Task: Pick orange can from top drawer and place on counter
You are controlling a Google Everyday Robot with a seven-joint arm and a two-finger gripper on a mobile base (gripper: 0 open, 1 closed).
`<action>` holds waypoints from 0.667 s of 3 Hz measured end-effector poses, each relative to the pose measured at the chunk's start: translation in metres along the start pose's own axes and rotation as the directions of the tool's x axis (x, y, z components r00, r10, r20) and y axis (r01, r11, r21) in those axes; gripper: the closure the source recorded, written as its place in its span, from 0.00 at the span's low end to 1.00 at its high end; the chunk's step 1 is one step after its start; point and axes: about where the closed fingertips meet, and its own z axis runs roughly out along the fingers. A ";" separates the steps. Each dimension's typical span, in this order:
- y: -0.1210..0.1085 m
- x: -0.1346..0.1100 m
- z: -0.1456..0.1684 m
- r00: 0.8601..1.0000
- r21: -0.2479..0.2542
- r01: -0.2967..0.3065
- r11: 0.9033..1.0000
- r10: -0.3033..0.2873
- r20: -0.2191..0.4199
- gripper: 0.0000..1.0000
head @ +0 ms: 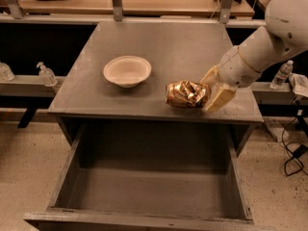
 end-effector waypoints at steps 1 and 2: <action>-0.014 0.000 0.003 1.000 0.033 0.015 0.999 -0.016 0.023 1.00; -0.023 -0.001 0.007 1.000 0.063 0.022 0.998 -0.024 0.021 0.83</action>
Offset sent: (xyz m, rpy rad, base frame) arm 0.0347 0.0051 0.0026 0.0209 -0.1064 -0.0249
